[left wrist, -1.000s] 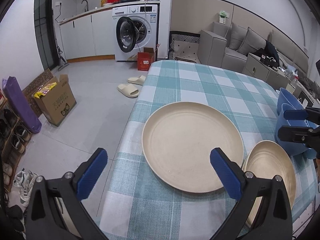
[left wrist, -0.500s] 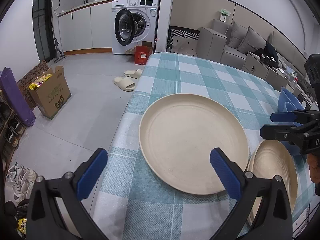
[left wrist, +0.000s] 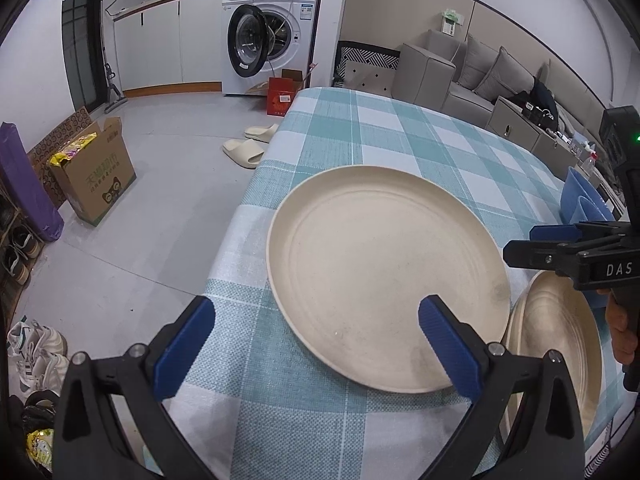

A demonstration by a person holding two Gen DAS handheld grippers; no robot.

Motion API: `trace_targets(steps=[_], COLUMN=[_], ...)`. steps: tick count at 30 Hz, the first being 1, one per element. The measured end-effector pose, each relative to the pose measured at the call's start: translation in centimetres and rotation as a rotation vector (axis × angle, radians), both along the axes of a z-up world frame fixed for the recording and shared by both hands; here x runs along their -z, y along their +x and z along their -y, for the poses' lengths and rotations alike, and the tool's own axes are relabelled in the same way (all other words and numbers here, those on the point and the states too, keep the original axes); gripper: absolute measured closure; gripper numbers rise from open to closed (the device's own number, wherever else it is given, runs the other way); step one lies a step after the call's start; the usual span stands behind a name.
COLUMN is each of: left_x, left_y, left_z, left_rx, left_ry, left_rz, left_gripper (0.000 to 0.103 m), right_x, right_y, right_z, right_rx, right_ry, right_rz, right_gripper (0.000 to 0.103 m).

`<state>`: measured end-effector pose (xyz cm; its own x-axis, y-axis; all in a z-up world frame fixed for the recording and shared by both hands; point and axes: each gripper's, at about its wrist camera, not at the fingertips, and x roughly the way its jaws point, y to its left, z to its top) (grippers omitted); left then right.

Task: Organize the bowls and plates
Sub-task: 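Move both tools back to the remaining cream plate on the tablecloth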

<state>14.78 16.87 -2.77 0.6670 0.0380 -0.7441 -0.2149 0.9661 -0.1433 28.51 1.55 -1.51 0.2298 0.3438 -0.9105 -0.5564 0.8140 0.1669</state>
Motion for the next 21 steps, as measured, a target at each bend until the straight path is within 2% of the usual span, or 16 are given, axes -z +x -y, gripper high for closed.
trace_targets(steps=[6,12,15,16,18,21], left_x=[0.4,1.0,1.0,1.0,1.1,1.4], left_y=[0.1,0.3,0.3,0.3,0.3,0.3], left_z=[-0.4,-0.9,-1.0,-1.1,-1.2,-1.4], left_rx=[-0.011,-0.019,-0.019,-0.02,-0.018,-0.024], left_ry=[-0.015,-0.046,-0.053,-0.054,-0.062,-0.077], left_rz=[-0.008,-0.023,-0.02,-0.019,-0.025,-0.033], left_gripper=[0.003,0.018,0.02,0.024,0.039,0.044], right_x=[0.8,1.8,2.1,2.2,2.3,2.5], right_y=[-0.1,0.1,0.3,0.3,0.4,0.6], right_z=[-1.1,-2.0,-2.4,-2.5,-2.7,-2.9], right_rx=[-0.03,-0.045,-0.049,-0.053,-0.055,-0.054], right_ry=[-0.017,-0.035,-0.042,-0.046,-0.048,-0.05], right_rz=[-0.021,-0.043,-0.051,-0.052,-0.052,-0.053], right_gripper=[0.017,0.024,0.029,0.03,0.031,0.033])
